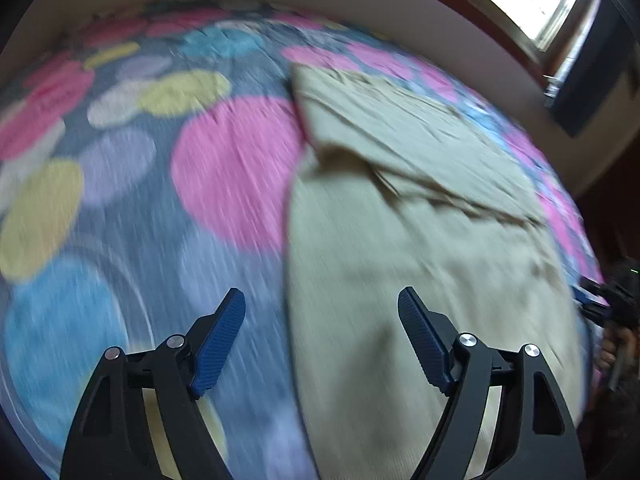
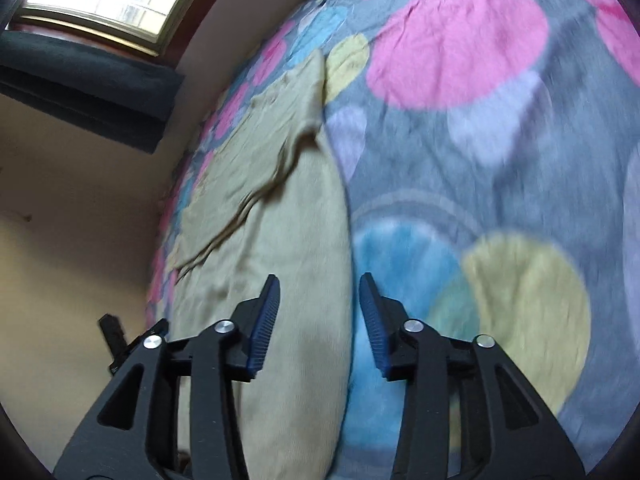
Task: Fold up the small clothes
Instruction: 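Grasp the sweater hem with both grippers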
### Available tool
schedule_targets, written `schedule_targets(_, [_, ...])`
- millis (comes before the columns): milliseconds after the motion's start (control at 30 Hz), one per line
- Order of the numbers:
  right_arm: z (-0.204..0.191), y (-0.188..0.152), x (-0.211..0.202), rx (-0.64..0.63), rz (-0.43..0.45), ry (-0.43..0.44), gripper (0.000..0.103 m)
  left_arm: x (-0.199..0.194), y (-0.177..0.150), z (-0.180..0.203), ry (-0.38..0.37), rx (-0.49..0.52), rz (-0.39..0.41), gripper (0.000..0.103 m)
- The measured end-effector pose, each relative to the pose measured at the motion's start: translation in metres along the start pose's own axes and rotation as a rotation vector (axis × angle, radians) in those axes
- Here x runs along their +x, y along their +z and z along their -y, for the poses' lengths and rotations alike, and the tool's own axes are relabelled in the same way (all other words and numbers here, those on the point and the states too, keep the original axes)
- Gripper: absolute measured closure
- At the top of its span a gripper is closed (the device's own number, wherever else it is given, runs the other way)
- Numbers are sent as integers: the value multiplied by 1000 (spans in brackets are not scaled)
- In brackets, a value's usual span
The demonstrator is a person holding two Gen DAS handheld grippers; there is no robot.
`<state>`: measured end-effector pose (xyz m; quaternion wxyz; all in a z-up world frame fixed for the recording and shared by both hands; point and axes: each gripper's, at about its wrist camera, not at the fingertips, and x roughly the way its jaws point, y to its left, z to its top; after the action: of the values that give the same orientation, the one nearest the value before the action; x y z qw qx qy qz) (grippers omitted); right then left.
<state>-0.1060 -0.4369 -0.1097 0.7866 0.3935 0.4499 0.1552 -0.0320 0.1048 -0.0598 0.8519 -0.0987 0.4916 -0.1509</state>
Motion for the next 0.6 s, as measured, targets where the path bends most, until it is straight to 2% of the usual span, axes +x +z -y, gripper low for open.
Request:
schedule_targets(133, [-2,-34,-9,-16,-82,118,53,-18,-31,3,-108,-16,-28,25])
schedule_targets(367, [-13,-80,-14,-54,-185,274,52,-40,-77,12,-294,-63,-73,25])
schedule_targets(600, [-28,-102,-13,-93,-234,329,52,-48,-101,24,-355,-58,-91,25])
